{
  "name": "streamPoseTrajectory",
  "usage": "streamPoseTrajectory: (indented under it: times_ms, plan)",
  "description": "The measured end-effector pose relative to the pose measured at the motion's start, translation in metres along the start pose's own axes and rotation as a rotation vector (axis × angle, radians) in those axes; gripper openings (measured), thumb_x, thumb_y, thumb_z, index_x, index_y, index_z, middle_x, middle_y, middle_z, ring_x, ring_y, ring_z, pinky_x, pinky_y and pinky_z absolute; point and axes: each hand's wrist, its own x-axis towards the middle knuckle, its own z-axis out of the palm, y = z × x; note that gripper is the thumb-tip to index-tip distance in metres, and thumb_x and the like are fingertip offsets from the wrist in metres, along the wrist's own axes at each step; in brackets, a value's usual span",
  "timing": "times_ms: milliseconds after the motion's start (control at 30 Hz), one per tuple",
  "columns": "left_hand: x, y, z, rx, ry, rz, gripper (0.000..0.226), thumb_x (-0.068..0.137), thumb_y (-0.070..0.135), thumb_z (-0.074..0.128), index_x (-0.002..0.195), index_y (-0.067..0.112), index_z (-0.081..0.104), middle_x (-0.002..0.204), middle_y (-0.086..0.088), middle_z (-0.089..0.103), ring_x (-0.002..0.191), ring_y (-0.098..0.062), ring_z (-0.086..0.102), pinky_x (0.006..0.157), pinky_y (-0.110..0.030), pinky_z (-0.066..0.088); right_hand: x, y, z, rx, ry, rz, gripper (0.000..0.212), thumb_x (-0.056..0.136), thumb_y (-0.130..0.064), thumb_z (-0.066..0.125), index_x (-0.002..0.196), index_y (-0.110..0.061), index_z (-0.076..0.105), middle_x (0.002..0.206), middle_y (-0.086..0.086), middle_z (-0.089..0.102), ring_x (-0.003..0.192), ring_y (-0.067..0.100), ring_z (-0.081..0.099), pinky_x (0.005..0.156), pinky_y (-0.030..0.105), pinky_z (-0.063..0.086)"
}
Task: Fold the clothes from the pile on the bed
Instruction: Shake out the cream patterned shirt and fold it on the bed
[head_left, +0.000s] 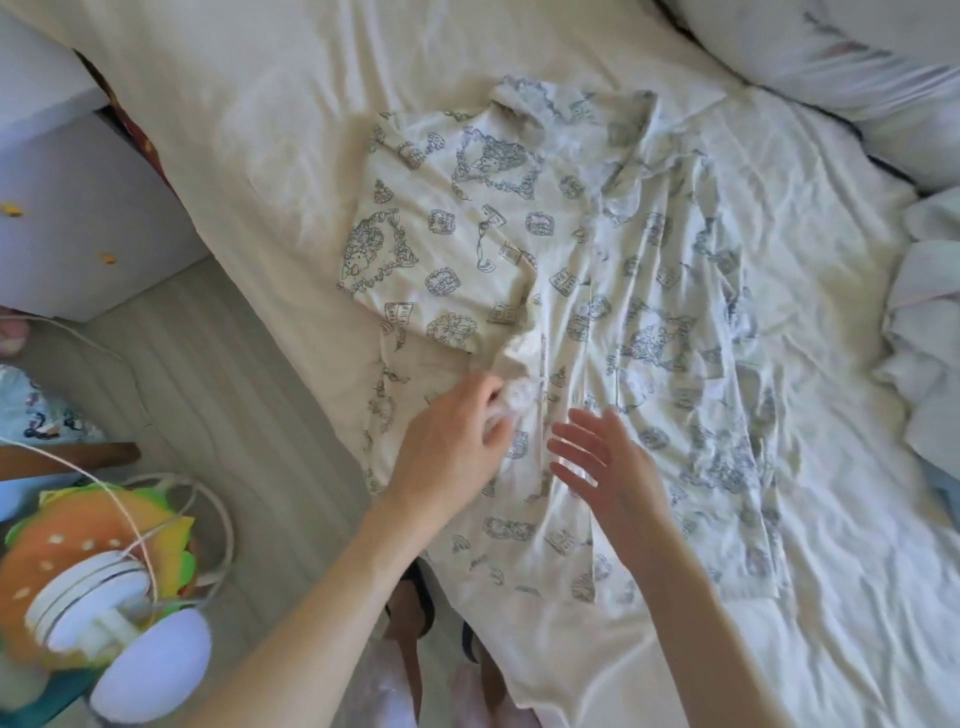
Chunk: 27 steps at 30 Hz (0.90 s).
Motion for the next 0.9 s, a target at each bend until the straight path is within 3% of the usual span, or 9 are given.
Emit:
streamPoseTrajectory:
  times_ms: [67,167,267,367,433,500,600,767,900]
  plan:
    - [0.002,0.033,0.015,-0.090,-0.222,0.137,0.029,0.091,0.029,0.050,0.120,0.027,0.047,0.099,0.014,0.056,0.066,0.007,0.052,0.061,-0.011,0.043,-0.003,-0.005,-0.031,0.202,0.002,0.060,0.045,0.096,-0.050,0.039,0.107,-0.013,0.062,0.094,0.005,0.074,0.089,0.019,0.071,0.076,0.036,0.054]
    - [0.002,0.067,0.051,-0.258,-0.558,0.088,0.044,0.095,0.030,0.050,0.136,0.040,0.035,0.132,0.016,0.049,0.097,0.002,0.056,0.089,-0.024,0.046,-0.001,0.000,-0.072,0.307,0.039,0.134,0.057,0.091,-0.062,0.039,0.109,-0.013,0.061,0.099,0.005,0.070,0.093,0.020,0.068,0.079,0.039,0.052]
    - [-0.009,0.059,0.076,-0.259,-0.328,-0.051,0.041,0.096,0.023,0.050,0.135,0.030,0.042,0.135,0.015,0.047,0.108,0.010,0.043,0.097,-0.008,0.036,0.013,0.012,-0.088,0.211,0.018,0.225,0.057,0.085,-0.061,0.048,0.109,-0.010,0.053,0.103,0.007,0.064,0.096,0.023,0.062,0.089,0.045,0.050]
    - [-0.029,0.029,0.086,-0.114,-0.112,-0.163,0.044,0.094,0.017,0.053,0.136,0.022,0.043,0.139,0.008,0.043,0.126,0.002,0.033,0.099,0.001,0.019,0.031,0.012,-0.078,0.010,0.027,0.260,0.041,0.084,-0.048,0.061,0.083,-0.007,0.057,0.073,0.005,0.056,0.068,0.018,0.055,0.078,0.038,0.053]
    - [-0.038,0.015,0.092,0.002,-0.149,-0.180,0.050,0.093,0.016,0.055,0.140,0.020,0.039,0.148,0.003,0.034,0.138,-0.013,0.025,0.109,-0.016,0.016,0.043,0.008,-0.067,-0.037,0.029,0.273,0.026,0.089,-0.030,0.063,0.078,-0.007,0.059,0.059,0.003,0.055,0.052,0.012,0.053,0.063,0.030,0.051]
    - [-0.043,0.015,0.101,0.069,-0.232,-0.191,0.052,0.092,0.018,0.054,0.142,0.021,0.038,0.153,0.003,0.026,0.141,-0.020,0.016,0.112,-0.033,0.019,0.051,0.004,-0.059,-0.010,0.048,0.264,0.018,0.092,-0.017,0.058,0.080,-0.004,0.056,0.066,0.007,0.054,0.044,0.008,0.051,0.060,0.029,0.047]
    - [-0.045,0.033,0.112,0.081,-0.233,-0.112,0.047,0.091,0.013,0.055,0.137,0.018,0.045,0.152,-0.001,0.030,0.140,-0.024,0.022,0.112,-0.040,0.023,0.049,0.001,-0.066,0.058,0.208,0.136,0.014,0.090,-0.017,0.058,0.091,-0.005,0.053,0.091,0.013,0.054,0.078,0.019,0.058,0.087,0.040,0.049]
    - [-0.056,0.065,0.135,-0.091,-0.306,-0.078,0.041,0.095,0.012,0.050,0.135,0.020,0.049,0.146,0.006,0.038,0.136,-0.011,0.030,0.110,-0.021,0.022,0.029,0.000,-0.114,-0.097,0.453,-0.174,0.023,0.092,-0.024,0.055,0.077,-0.012,0.043,0.082,0.011,0.047,0.076,0.022,0.047,0.071,0.042,0.045]
    - [-0.054,0.065,0.128,-0.246,-0.316,-0.248,0.032,0.097,0.013,0.047,0.127,0.020,0.054,0.118,0.016,0.050,0.107,0.008,0.048,0.099,-0.015,0.037,0.048,-0.001,-0.142,-0.195,0.510,0.047,0.009,0.093,-0.012,0.054,0.094,-0.014,0.046,0.085,0.007,0.051,0.075,0.021,0.052,0.067,0.033,0.052]
